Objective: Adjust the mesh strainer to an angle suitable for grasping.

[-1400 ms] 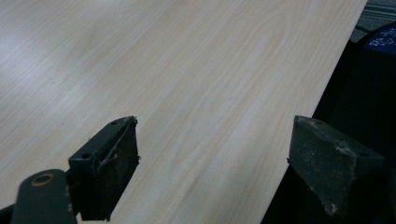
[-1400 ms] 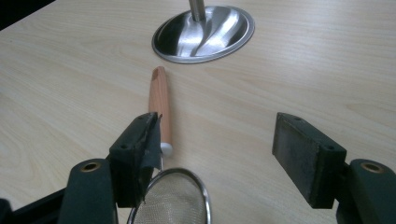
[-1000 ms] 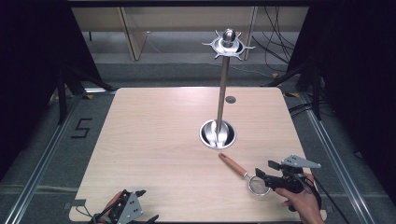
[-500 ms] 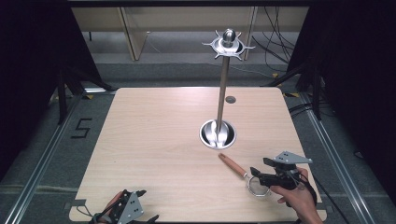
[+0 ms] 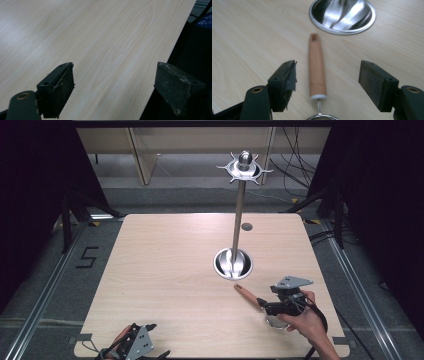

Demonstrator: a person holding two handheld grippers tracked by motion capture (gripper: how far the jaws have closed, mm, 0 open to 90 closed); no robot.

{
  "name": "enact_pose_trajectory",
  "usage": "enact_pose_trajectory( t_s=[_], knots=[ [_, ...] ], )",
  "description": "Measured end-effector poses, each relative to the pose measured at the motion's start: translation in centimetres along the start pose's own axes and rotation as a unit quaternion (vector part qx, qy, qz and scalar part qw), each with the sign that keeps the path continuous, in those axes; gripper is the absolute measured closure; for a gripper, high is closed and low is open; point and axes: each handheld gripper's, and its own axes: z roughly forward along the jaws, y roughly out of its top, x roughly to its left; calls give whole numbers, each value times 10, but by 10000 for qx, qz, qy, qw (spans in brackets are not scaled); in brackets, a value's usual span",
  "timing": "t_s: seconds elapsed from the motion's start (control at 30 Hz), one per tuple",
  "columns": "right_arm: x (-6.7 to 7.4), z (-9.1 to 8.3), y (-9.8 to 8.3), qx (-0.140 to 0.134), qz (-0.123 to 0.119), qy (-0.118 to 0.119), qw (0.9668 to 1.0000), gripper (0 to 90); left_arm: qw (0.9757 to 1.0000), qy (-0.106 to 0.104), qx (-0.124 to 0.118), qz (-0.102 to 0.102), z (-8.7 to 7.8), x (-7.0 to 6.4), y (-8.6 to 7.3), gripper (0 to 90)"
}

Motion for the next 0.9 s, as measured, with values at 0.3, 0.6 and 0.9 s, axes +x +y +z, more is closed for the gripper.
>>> enact_pose_trajectory(
  t_s=[0.3,0.6,0.9],
  knots=[
    [7,22,10,511,-108,-8,9986,330,10000,7,18,18,0,0,0,153],
    [12,39,17,930,-404,-45,9948,355,10000,12,15,25,0,0,0,153],
    [11,46,21,1263,-478,13,9908,389,10000,-25,-29,-76,0,-1,0,153]
  ],
)
